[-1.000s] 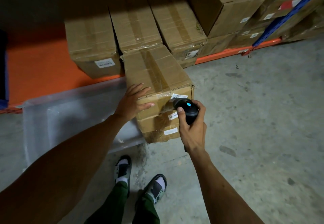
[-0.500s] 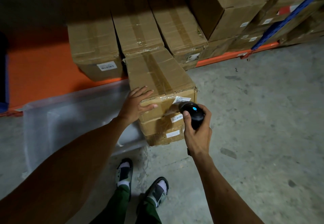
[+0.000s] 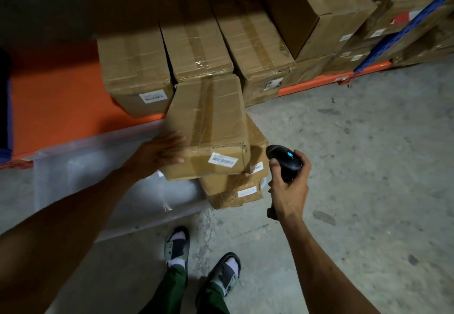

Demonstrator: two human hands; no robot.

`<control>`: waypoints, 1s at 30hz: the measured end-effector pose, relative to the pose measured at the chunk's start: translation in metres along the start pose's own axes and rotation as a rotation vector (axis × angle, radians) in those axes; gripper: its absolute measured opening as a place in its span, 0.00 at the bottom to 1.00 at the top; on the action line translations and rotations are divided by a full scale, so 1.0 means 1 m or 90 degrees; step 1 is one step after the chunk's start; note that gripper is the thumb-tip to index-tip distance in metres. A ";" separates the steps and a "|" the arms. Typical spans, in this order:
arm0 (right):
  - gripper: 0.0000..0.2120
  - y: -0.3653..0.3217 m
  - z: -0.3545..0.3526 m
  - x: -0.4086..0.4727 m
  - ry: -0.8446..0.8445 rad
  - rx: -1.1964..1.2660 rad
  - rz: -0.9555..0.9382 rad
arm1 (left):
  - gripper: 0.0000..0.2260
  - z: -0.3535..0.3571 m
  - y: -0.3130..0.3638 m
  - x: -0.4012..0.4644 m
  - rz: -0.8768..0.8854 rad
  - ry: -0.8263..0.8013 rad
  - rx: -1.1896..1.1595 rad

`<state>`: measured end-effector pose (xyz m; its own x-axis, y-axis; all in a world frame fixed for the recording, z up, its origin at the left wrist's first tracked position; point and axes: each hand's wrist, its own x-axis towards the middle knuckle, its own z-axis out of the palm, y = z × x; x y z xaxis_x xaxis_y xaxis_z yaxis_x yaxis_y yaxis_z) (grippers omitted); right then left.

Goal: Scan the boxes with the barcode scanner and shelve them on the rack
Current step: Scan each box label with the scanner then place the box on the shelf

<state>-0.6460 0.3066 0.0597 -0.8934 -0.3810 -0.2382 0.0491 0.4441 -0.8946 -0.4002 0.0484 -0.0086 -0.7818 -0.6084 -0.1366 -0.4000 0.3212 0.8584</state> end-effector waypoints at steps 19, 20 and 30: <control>0.31 0.011 0.114 0.104 -0.164 -0.560 -0.058 | 0.33 -0.025 -0.028 -0.014 -0.088 -0.038 0.027; 0.30 0.010 0.115 0.104 -0.165 -0.567 -0.056 | 0.33 -0.025 -0.028 -0.015 -0.084 -0.040 0.033; 0.29 0.020 0.112 0.092 -0.165 -0.582 -0.055 | 0.32 -0.023 -0.029 -0.016 -0.045 -0.035 0.073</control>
<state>-0.6773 0.1893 -0.0221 -0.7457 -0.5611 -0.3594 -0.4785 0.8263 -0.2971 -0.3654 0.0320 -0.0199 -0.7735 -0.5924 -0.2251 -0.5047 0.3611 0.7842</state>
